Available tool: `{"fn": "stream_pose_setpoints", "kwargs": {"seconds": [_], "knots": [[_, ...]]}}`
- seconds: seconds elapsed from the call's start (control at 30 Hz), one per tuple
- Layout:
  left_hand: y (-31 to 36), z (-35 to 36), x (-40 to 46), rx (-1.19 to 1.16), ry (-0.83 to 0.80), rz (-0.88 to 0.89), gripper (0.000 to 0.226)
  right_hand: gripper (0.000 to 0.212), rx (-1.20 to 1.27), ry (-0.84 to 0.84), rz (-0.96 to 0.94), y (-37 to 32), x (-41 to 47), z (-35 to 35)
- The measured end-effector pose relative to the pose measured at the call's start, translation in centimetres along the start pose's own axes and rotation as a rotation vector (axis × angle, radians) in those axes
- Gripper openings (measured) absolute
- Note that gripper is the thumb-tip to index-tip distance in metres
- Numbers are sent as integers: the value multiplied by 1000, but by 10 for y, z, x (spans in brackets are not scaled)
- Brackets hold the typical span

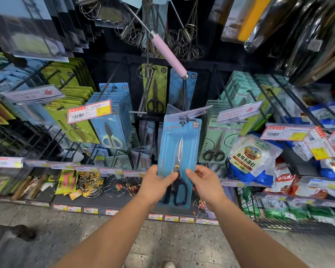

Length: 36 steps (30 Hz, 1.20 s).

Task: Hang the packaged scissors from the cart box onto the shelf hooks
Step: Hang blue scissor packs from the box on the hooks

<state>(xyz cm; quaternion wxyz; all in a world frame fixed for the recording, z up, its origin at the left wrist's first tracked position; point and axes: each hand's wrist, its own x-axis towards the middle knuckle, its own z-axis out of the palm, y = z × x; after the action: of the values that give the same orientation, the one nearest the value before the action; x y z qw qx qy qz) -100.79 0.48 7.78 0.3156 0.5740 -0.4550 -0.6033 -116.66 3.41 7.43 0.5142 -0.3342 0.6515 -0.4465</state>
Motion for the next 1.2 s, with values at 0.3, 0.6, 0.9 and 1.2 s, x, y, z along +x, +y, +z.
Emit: {"fn": "stream_pose_setpoints", "kwargs": {"seconds": [0.3,0.6,0.9,1.2], "knots": [[1,1,46,208,0,17,32,12,-293,200,-12,-15,36,14],[6,-1,68,367,-14,-27,53,36,-530,183,108,-19,58,21],[-2,-24,53,778,-13,-96,70,52,-762,-13,185,-15,38,27],[0,-85,-5,1131,158,-56,63,51,-1190,-267,-207,-32,10,98]]}}
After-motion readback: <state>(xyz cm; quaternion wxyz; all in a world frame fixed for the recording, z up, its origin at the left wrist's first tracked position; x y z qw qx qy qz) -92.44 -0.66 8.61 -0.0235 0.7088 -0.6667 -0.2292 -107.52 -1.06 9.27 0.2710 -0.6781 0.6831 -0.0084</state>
